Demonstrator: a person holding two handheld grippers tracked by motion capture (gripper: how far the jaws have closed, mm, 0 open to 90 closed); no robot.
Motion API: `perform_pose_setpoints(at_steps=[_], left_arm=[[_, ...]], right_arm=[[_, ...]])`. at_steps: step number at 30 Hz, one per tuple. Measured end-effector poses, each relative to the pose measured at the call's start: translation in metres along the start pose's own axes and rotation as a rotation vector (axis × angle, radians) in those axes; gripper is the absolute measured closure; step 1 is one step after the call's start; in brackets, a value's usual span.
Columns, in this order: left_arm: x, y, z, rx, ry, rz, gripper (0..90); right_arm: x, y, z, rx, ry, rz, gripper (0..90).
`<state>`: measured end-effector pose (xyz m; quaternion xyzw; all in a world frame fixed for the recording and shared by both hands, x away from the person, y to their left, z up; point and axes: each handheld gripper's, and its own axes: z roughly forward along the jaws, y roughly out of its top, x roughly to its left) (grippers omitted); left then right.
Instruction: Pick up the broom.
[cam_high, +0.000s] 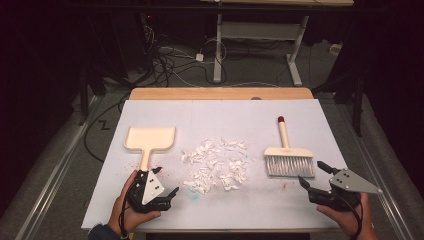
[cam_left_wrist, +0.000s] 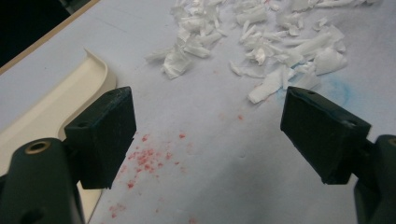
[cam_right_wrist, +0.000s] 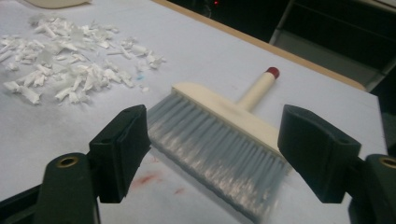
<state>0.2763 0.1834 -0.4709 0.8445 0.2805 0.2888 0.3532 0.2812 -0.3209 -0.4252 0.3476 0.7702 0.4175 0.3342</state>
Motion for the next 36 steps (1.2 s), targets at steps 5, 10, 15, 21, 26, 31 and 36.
perform_pose_setpoints(at_steps=[5,10,15,21,26,31,36], left_arm=[[0.0,-0.001,0.001,0.003,-0.01,-0.001,17.3],[-0.002,0.0,0.002,0.006,-0.013,0.002,17.3],[-0.003,0.0,0.004,0.018,-0.022,0.013,17.3],[-0.003,0.0,0.004,0.011,-0.032,0.019,17.3],[-0.004,0.0,0.005,0.016,-0.042,0.025,17.5],[-0.003,0.0,0.006,0.021,-0.048,0.022,17.7],[-0.006,-0.001,0.004,0.024,-0.046,0.035,17.8]], right_arm=[[-0.005,0.012,0.025,0.078,-0.008,0.044,28.1],[-0.014,0.026,0.052,0.174,-0.026,0.127,29.2],[-0.037,0.051,0.094,0.275,-0.068,0.214,29.5],[-0.054,0.06,0.145,0.41,-0.116,0.282,32.7],[-0.061,0.054,0.175,0.481,-0.108,0.377,36.8],[-0.053,0.048,0.198,0.577,-0.105,0.352,40.2],[-0.052,0.05,0.199,0.582,-0.088,0.338,55.4]])
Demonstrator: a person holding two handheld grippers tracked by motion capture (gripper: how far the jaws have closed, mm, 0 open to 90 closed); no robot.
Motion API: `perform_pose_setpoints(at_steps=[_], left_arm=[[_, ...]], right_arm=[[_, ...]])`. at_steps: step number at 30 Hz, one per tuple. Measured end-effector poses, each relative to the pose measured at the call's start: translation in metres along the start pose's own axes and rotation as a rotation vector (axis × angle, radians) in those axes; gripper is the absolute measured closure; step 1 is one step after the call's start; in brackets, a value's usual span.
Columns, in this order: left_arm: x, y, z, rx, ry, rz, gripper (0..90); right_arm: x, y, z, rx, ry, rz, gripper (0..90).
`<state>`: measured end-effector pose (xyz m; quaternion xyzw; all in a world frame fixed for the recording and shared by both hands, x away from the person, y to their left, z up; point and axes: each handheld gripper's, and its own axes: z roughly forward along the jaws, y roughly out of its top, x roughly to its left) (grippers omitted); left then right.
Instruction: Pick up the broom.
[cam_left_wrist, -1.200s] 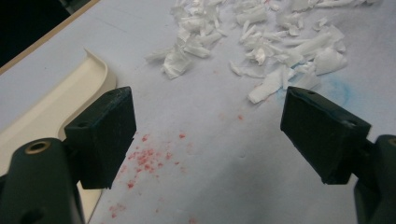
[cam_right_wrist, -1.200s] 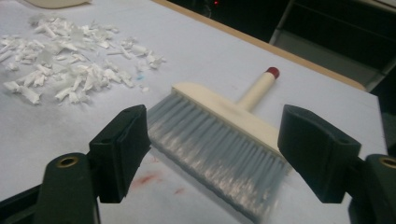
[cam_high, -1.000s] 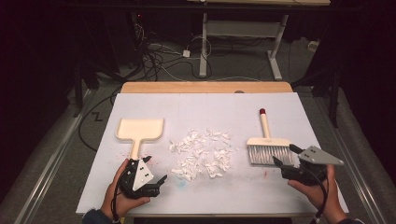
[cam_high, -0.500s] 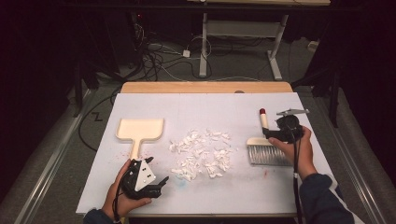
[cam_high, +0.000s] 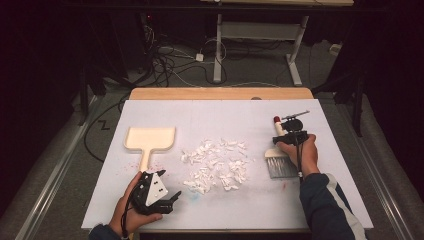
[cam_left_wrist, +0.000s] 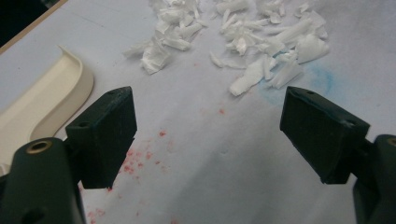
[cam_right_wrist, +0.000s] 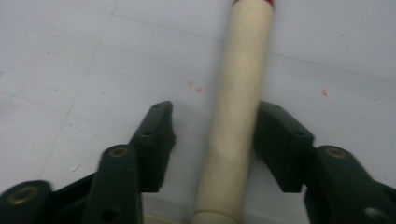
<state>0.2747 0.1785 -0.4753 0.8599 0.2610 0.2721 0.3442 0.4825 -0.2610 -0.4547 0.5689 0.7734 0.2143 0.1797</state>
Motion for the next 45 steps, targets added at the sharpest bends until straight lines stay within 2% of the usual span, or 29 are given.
perform_pose_setpoints(at_steps=[3,4,6,11,16,18,20,27,28,29,31,32,33,35,36,37,39,41,43,44,45], left_arm=[[0.0,0.0,0.0,-0.004,0.001,-0.006,17.8],[0.001,0.0,0.0,-0.002,-0.001,-0.007,17.8],[0.001,0.001,0.003,-0.001,-0.005,-0.007,17.8],[-0.001,0.006,0.008,0.003,-0.024,0.016,18.0],[0.0,0.006,0.008,-0.004,-0.021,0.007,18.0],[0.0,0.006,0.007,-0.004,-0.019,0.006,18.0],[-0.001,0.006,0.007,-0.002,-0.016,0.008,18.0],[-0.002,0.007,0.006,-0.001,-0.017,-0.005,18.0],[-0.002,0.007,0.006,-0.001,-0.017,-0.005,18.0],[-0.002,0.008,0.006,-0.005,-0.018,-0.01,18.0],[-0.003,0.009,0.006,-0.007,-0.023,-0.013,18.1],[-0.003,0.009,0.006,-0.007,-0.023,-0.013,18.0],[-0.004,0.011,0.006,-0.015,-0.027,-0.019,18.1],[-0.004,0.012,0.006,-0.018,-0.028,-0.02,18.1],[-0.005,0.013,0.006,-0.02,-0.029,-0.024,18.1],[-0.005,0.014,0.005,-0.027,-0.032,-0.032,18.1],[-0.006,0.017,0.003,-0.043,-0.036,-0.039,18.1],[-0.009,0.026,0.001,-0.076,-0.036,-0.064,18.0],[-0.011,0.03,0.0,-0.09,-0.043,-0.071,18.1],[-0.015,0.04,-0.001,-0.121,-0.064,-0.088,18.1],[-0.018,0.046,-0.001,-0.136,-0.078,-0.086,18.3]], right_arm=[[0.0,0.0,0.0,-0.01,0.006,0.0,61.5],[0.0,0.0,0.0,-0.015,0.005,-0.004,68.0],[-0.001,0.0,0.0,-0.018,0.014,-0.012,70.2],[0.001,-0.004,0.0,-0.048,0.003,-0.03,71.1],[0.001,-0.011,-0.006,-0.083,0.028,-0.053,71.2],[0.001,-0.014,-0.012,-0.112,0.046,-0.053,71.2],[0.001,-0.019,-0.019,-0.148,0.045,-0.073,71.3],[0.0,-0.037,-0.053,-0.315,0.104,-0.101,71.3],[0.0,-0.037,-0.053,-0.315,0.104,-0.101,71.3],[0.001,-0.041,-0.063,-0.355,0.115,-0.106,71.3],[0.001,-0.044,-0.072,-0.388,0.128,-0.115,71.4],[0.001,-0.044,-0.072,-0.388,0.128,-0.115,71.4],[0.002,-0.049,-0.082,-0.418,0.126,-0.114,71.4],[0.002,-0.053,-0.09,-0.445,0.13,-0.11,71.4],[0.002,-0.053,-0.09,-0.445,0.13,-0.11,71.4],[0.003,-0.057,-0.097,-0.469,0.139,-0.106,71.4],[0.004,-0.061,-0.104,-0.485,0.142,-0.104,71.4],[0.006,-0.064,-0.111,-0.513,0.151,-0.1,71.5],[0.01,-0.066,-0.12,-0.527,0.158,-0.115,71.5],[0.013,-0.068,-0.124,-0.543,0.162,-0.118,71.5],[0.016,-0.068,-0.129,-0.549,0.168,-0.134,71.4]])
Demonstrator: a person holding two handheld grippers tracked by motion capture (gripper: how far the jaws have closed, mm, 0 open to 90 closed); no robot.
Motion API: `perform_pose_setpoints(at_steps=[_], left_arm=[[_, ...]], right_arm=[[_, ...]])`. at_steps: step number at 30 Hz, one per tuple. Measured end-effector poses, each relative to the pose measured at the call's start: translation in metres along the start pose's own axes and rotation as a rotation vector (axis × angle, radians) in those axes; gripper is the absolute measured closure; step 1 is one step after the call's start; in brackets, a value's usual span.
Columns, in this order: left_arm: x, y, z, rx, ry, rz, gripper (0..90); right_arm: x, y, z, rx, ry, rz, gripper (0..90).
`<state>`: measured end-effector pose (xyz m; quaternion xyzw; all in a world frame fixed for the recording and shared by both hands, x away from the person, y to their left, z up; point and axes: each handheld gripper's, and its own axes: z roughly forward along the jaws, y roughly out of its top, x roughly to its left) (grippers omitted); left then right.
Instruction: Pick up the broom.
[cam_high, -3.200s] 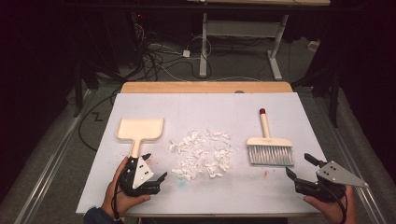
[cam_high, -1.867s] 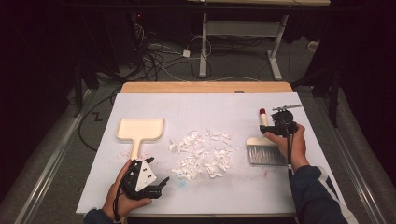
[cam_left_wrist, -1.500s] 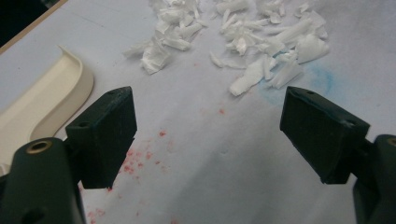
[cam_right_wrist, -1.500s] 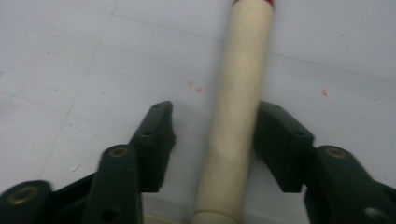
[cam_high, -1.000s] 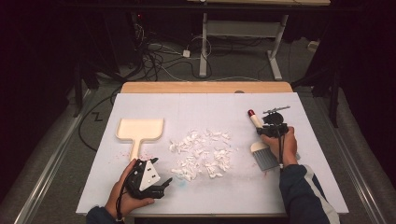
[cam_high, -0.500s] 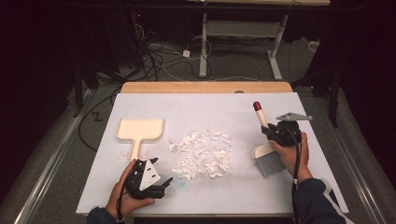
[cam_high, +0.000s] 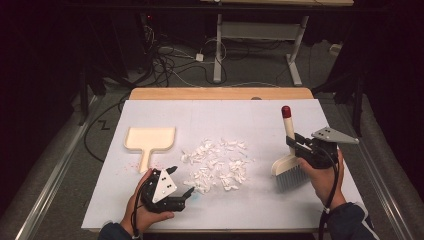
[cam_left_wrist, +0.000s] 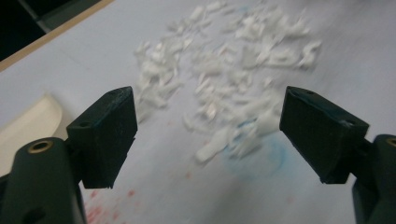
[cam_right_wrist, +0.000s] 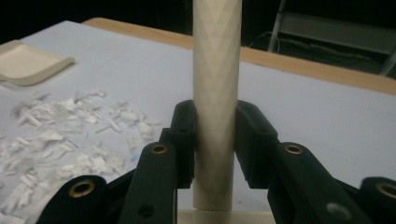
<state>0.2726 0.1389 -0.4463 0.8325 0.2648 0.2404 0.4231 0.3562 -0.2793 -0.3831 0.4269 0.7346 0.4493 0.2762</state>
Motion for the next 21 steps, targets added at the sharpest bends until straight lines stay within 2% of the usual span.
perform_pose_setpoints(at_steps=[1,4,5,6,7,8,9,10,11,12,14,16,17,18,19,21], left_arm=[[-0.003,0.004,0.001,-0.014,-0.016,-0.001,18.3],[-0.02,0.025,0.008,-0.061,-0.105,-0.006,18.4],[-0.02,0.025,0.008,-0.061,-0.105,-0.006,18.4],[-0.026,0.033,0.012,-0.076,-0.131,-0.003,18.4],[-0.033,0.041,0.016,-0.088,-0.158,0.002,18.4],[-0.045,0.057,0.028,-0.11,-0.216,-0.011,18.5],[-0.045,0.057,0.028,-0.11,-0.216,-0.011,19.0],[-0.052,0.065,0.034,-0.115,-0.239,-0.015,19.0],[-0.065,0.079,0.048,-0.121,-0.276,-0.019,19.3],[-0.065,0.079,0.048,-0.121,-0.276,-0.019,19.5],[-0.079,0.093,0.067,-0.127,-0.313,-0.032,19.9],[-0.084,0.097,0.079,-0.124,-0.325,-0.065,22.2],[-0.084,0.097,0.079,-0.124,-0.325,-0.065,23.3],[-0.085,0.098,0.092,-0.123,-0.335,-0.103,26.5],[-0.084,0.097,0.099,-0.115,-0.343,-0.116,32.7],[-0.082,0.093,0.111,-0.091,-0.365,-0.151,35.9]], right_arm=[[0.004,0.002,-0.003,-0.002,0.009,-0.005,71.4],[0.019,0.008,-0.01,-0.008,0.026,-0.019,71.4],[0.024,0.008,-0.012,-0.023,0.02,-0.021,71.4],[0.024,0.008,-0.012,-0.023,0.02,-0.021,71.4],[0.036,0.01,-0.014,-0.021,0.031,-0.05,71.4],[0.041,0.009,-0.016,-0.033,0.036,-0.054,71.4],[0.041,0.009,-0.016,-0.033,0.036,-0.054,71.4],[0.046,0.009,-0.017,-0.033,0.041,-0.056,71.4],[0.055,0.009,-0.018,-0.041,0.052,-0.082,71.4],[0.055,0.009,-0.018,-0.041,0.052,-0.082,71.4],[0.067,0.009,-0.018,-0.044,0.062,-0.116,71.3],[0.071,0.007,-0.018,-0.042,0.076,-0.124,71.3],[0.073,0.007,-0.018,-0.046,0.077,-0.121,71.3],[0.074,0.006,-0.019,-0.052,0.081,-0.121,71.3],[0.076,0.006,-0.019,-0.044,0.089,-0.126,71.3],[0.079,0.006,-0.02,-0.052,0.09,-0.123,71.3]])
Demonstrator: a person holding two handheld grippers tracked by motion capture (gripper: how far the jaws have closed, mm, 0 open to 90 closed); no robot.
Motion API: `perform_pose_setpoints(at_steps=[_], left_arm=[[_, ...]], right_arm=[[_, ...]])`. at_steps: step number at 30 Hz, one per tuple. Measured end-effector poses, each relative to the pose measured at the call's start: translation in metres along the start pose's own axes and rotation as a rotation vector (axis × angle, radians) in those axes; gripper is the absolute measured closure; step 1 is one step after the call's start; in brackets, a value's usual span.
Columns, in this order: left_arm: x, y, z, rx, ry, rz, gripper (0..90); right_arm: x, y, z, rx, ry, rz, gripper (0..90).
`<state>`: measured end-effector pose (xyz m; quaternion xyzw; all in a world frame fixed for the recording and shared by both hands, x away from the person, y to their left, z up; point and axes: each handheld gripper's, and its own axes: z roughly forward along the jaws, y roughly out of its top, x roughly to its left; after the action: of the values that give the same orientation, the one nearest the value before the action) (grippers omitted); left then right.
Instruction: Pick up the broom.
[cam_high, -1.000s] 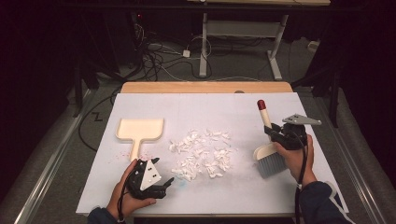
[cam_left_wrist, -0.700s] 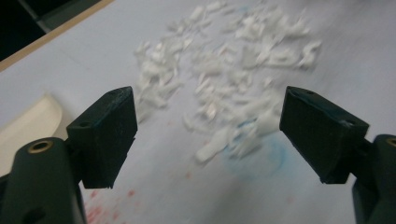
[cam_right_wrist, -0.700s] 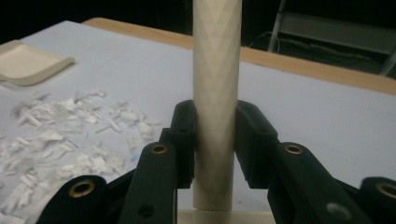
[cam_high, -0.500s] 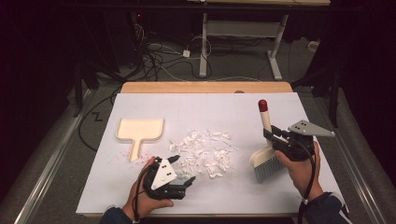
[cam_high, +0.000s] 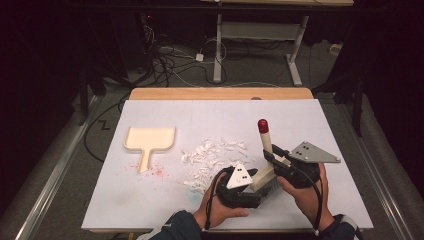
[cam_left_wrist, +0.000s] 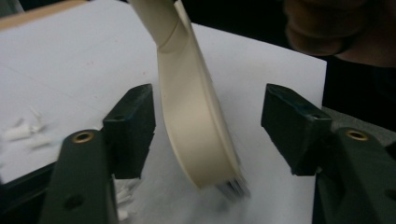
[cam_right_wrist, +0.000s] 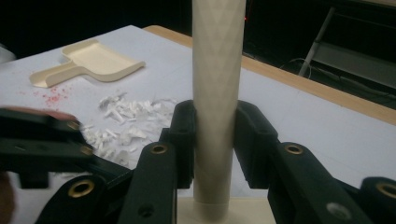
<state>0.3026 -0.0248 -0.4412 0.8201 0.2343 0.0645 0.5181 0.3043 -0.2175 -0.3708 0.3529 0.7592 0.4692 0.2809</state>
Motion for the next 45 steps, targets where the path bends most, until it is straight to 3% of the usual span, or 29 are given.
perform_pose_setpoints(at_steps=[4,5,13,16,18,19,22,23,26,28,29,31,36,37,39,40,43,45], left_arm=[[0.009,-0.005,-0.001,-0.01,-0.044,-0.033,54.9],[0.01,-0.004,-0.003,-0.014,-0.032,-0.028,57.7],[0.02,-0.003,-0.022,-0.014,-0.065,-0.014,64.9],[0.024,0.001,-0.037,-0.002,-0.084,0.028,65.2],[0.025,0.002,-0.041,0.002,-0.092,0.036,65.2],[0.027,0.002,-0.049,0.021,-0.101,0.061,65.2],[0.03,0.001,-0.056,0.042,-0.118,0.085,65.2],[0.031,-0.001,-0.064,0.068,-0.12,0.135,65.2],[0.031,-0.002,-0.073,0.1,-0.152,0.184,65.2],[0.029,-0.004,-0.077,0.119,-0.172,0.216,65.2],[0.029,-0.004,-0.077,0.119,-0.172,0.216,65.2],[0.026,-0.007,-0.082,0.155,-0.213,0.264,65.1],[0.023,-0.009,-0.085,0.162,-0.283,0.292,65.0],[0.023,-0.009,-0.084,0.167,-0.282,0.297,64.9],[0.024,-0.009,-0.085,0.166,-0.278,0.296,64.6],[0.027,-0.009,-0.087,0.156,-0.272,0.284,64.5],[0.026,-0.008,-0.093,0.138,-0.222,0.297,59.7],[0.026,-0.008,-0.098,0.126,-0.166,0.296,51.8]], right_arm=[[0.006,0.002,-0.003,-0.011,0.017,-0.017,71.2],[0.007,0.003,-0.003,-0.012,0.019,-0.023,71.2],[0.007,0.007,-0.012,-0.035,0.064,-0.026,69.3],[0.001,0.006,-0.022,-0.062,0.145,-0.034,64.7],[-0.002,0.006,-0.027,-0.072,0.188,-0.063,59.9],[-0.003,0.005,-0.028,-0.067,0.22,-0.08,56.2],[-0.006,0.001,-0.03,-0.008,0.303,-0.165,48.0],[-0.007,-0.002,-0.029,0.006,0.327,-0.194,46.6],[-0.007,-0.01,-0.023,0.07,0.407,-0.24,41.0],[-0.004,-0.014,-0.017,0.105,0.435,-0.272,38.2],[-0.002,-0.016,-0.013,0.125,0.456,-0.286,37.9],[0.004,-0.019,-0.005,0.161,0.5,-0.308,37.4],[0.021,-0.028,0.012,0.251,0.61,-0.375,40.5],[0.022,-0.029,0.016,0.247,0.634,-0.382,42.9],[0.024,-0.031,0.02,0.268,0.668,-0.337,52.6],[0.023,-0.031,0.022,0.253,0.688,-0.331,55.8],[0.023,-0.031,0.024,0.246,0.727,-0.313,63.5],[0.027,-0.027,0.023,0.244,0.73,-0.349,67.3]])
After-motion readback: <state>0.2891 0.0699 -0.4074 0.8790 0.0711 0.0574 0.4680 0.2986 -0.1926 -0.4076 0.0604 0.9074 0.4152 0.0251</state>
